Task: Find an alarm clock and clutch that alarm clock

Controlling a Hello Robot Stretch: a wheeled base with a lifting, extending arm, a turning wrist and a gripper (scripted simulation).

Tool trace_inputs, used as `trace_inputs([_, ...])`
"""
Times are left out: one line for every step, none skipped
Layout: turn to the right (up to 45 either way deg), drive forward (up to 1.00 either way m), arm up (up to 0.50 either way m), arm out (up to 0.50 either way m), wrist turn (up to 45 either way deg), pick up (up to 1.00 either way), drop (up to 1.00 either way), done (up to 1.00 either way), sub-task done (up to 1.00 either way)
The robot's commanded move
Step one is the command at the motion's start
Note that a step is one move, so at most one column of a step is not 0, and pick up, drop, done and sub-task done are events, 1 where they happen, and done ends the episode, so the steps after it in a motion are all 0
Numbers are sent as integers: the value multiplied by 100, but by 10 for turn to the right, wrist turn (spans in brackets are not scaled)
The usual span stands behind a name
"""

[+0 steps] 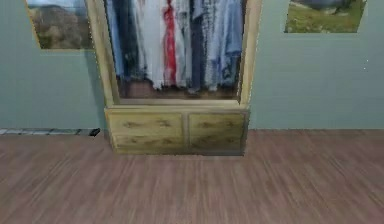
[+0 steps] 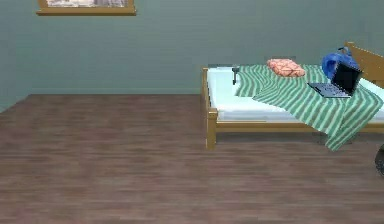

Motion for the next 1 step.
trace_inputs([-450, 0, 0, 0, 0, 0, 0, 0, 0])
